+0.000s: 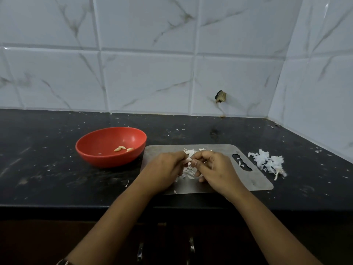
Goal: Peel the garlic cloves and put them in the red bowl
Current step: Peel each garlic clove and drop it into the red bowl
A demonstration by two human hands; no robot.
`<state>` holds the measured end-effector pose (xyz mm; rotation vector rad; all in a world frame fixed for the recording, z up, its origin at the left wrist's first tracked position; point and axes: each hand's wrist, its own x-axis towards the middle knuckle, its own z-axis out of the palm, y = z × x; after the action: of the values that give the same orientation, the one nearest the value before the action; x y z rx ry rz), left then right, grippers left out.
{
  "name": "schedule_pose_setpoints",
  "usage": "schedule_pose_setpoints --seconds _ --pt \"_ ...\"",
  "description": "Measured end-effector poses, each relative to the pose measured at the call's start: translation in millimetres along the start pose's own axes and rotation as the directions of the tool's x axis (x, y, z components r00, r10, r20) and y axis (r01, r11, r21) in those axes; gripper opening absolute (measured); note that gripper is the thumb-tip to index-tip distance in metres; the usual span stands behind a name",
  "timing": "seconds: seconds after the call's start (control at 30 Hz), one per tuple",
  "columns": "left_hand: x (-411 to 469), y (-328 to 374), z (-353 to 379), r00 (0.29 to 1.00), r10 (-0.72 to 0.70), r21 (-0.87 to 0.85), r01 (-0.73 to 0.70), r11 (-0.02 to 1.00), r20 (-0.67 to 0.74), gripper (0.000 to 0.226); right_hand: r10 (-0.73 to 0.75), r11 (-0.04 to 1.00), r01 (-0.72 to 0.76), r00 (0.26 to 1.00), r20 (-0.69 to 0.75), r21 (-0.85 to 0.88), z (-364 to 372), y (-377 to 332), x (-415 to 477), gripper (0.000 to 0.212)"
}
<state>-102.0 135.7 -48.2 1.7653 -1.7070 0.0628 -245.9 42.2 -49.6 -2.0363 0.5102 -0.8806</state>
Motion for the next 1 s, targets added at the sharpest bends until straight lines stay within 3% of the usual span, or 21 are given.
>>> schedule_pose_setpoints --seconds 0.2,0.33,0.47,0.63,0.73,0.87,1.0 --pt "-1 0 1 0.999 -0.037 -0.071 0.038 0.997 0.019 0.018 -0.103 0.977 0.091 0.993 -0.057 -0.192 2 1 -3 0.034" --pt "-1 0 1 0.997 -0.056 -0.151 0.063 0.987 0.046 0.018 -0.261 0.886 0.211 0.963 -0.068 -0.412 5 3 -2 0.018" --pt "0 4 -1 0.993 -0.105 -0.267 0.113 0.957 0.044 0.023 -0.402 0.722 0.303 0.915 -0.021 -0.622 10 3 -3 0.012" --pt "0 3 -2 0.99 -0.138 -0.34 0.132 0.931 0.007 0.036 -0.462 0.662 0.305 0.885 -0.051 -0.685 14 -1 -2 0.007" --pt "-1 3 -2 0.987 -0.161 -0.378 0.146 0.914 -0.009 0.033 -0.408 0.731 0.257 0.907 -0.103 -0.632 20 -4 0 0.011" --pt "-4 1 -5 0.982 -0.189 -0.367 0.173 0.914 -0.008 0.027 -0.19 0.894 0.026 0.926 -0.326 -0.448 1 -2 15 0.014" --pt "-3 1 -4 0.983 -0.18 -0.321 0.165 0.932 -0.018 0.02 -0.055 0.898 -0.043 0.976 -0.209 -0.438 -17 1 16 0.013"
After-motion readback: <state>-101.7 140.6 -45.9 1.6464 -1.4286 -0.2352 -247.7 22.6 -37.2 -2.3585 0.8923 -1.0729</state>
